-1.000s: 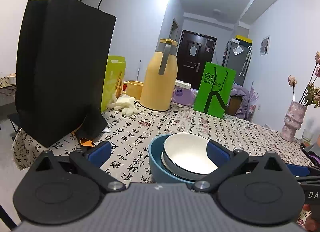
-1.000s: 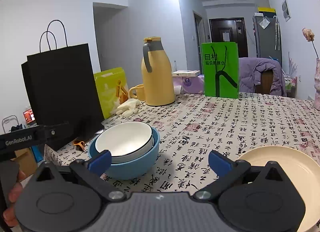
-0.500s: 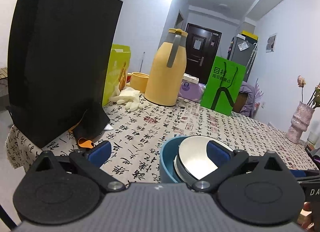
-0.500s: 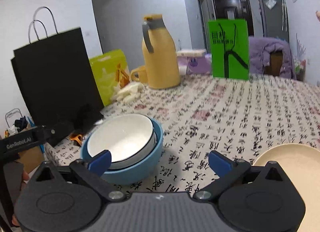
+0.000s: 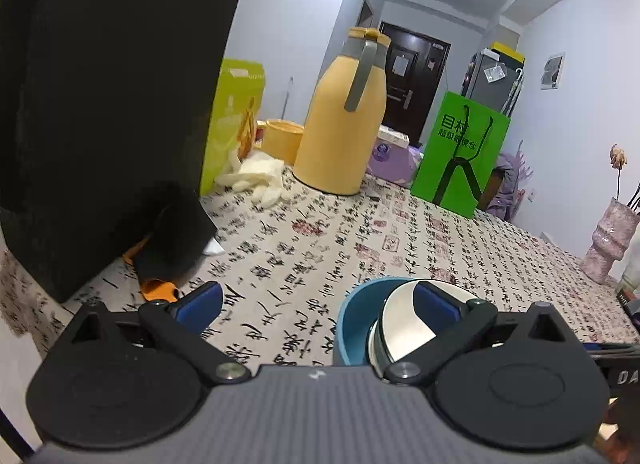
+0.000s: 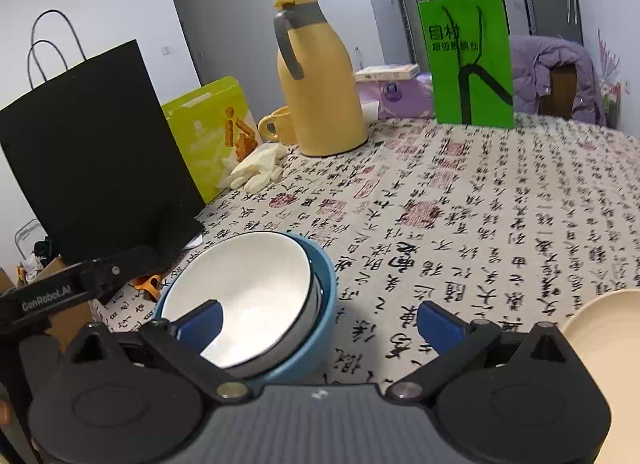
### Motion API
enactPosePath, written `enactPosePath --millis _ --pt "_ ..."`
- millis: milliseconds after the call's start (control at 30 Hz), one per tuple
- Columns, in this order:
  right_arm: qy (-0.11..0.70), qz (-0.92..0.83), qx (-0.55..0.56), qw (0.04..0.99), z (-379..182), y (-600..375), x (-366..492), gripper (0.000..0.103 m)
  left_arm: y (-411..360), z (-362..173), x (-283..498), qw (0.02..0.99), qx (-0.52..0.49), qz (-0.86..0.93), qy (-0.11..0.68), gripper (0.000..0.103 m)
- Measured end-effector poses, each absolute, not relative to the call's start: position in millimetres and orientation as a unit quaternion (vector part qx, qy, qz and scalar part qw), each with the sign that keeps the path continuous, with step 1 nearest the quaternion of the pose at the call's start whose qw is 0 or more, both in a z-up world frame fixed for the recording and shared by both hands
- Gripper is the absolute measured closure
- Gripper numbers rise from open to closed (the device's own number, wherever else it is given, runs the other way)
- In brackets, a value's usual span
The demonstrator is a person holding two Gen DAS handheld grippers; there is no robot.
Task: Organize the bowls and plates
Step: 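Move both open grippers to the rim of the bowl stack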
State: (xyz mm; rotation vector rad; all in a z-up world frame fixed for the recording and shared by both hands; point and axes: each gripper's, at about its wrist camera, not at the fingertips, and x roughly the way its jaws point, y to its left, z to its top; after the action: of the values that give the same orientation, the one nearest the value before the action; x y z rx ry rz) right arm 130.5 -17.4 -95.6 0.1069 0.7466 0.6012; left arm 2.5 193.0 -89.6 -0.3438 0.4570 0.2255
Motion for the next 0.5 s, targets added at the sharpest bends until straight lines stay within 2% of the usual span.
enactPosePath --millis 433,500 --pt "0.423 0.285 0.09 0.855 -125.1 -8.3 158.3 0.0 200.4 -118.6 46.8 0.919 -0.227 0.076 0.314 0.0" --pt "0.432 0.286 0.095 0.85 -129.7 -8.1 160.3 0.003 199.3 -122.8 51.6 0.913 -0.232 0.072 0.327 0.0"
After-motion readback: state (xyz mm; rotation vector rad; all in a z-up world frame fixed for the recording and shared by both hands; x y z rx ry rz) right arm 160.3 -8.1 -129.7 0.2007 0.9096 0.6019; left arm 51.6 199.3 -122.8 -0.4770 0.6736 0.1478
